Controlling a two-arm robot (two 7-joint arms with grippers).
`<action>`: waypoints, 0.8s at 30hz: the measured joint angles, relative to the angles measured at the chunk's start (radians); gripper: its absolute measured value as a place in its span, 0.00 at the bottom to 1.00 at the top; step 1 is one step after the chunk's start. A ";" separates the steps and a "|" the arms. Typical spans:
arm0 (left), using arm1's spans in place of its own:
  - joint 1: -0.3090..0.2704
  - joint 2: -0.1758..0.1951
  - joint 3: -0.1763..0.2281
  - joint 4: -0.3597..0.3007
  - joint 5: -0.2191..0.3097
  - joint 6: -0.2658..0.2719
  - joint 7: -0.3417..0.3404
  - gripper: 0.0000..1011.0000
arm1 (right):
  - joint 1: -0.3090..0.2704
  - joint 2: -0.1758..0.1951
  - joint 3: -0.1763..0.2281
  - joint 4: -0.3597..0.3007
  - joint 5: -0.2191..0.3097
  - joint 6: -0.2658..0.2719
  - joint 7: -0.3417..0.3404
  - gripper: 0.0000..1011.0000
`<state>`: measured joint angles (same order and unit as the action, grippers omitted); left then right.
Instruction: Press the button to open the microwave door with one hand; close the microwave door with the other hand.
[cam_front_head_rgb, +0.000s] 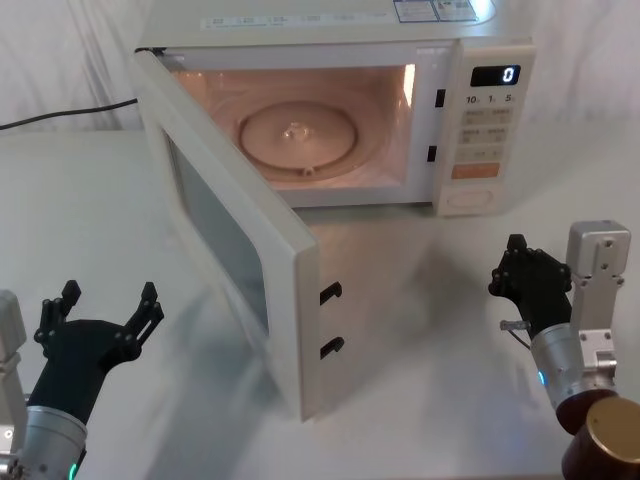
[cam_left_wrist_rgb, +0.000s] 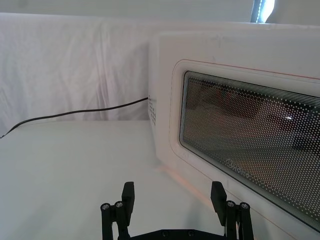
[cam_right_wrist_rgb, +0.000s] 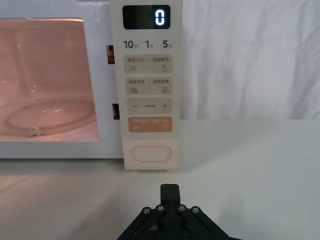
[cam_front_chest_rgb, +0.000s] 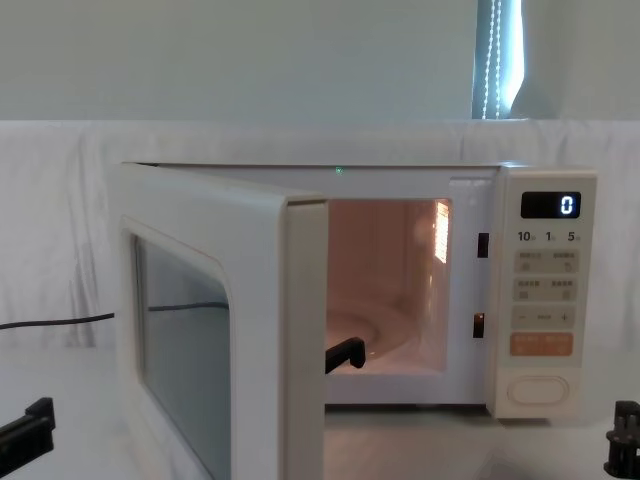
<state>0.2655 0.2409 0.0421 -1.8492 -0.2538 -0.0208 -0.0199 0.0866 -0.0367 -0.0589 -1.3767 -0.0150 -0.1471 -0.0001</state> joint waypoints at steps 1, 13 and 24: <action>0.000 0.000 0.000 0.000 0.000 0.000 0.000 0.99 | -0.003 -0.001 0.002 -0.003 -0.001 0.000 -0.001 0.00; 0.000 0.000 0.000 0.000 0.000 0.000 0.000 0.99 | -0.007 0.001 0.005 -0.006 -0.003 -0.010 0.001 0.00; 0.000 0.000 0.000 0.000 0.000 0.000 0.000 0.99 | -0.006 0.001 0.005 -0.006 -0.002 -0.007 0.002 0.00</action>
<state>0.2655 0.2410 0.0421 -1.8492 -0.2538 -0.0208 -0.0199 0.0808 -0.0360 -0.0541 -1.3829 -0.0172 -0.1543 0.0021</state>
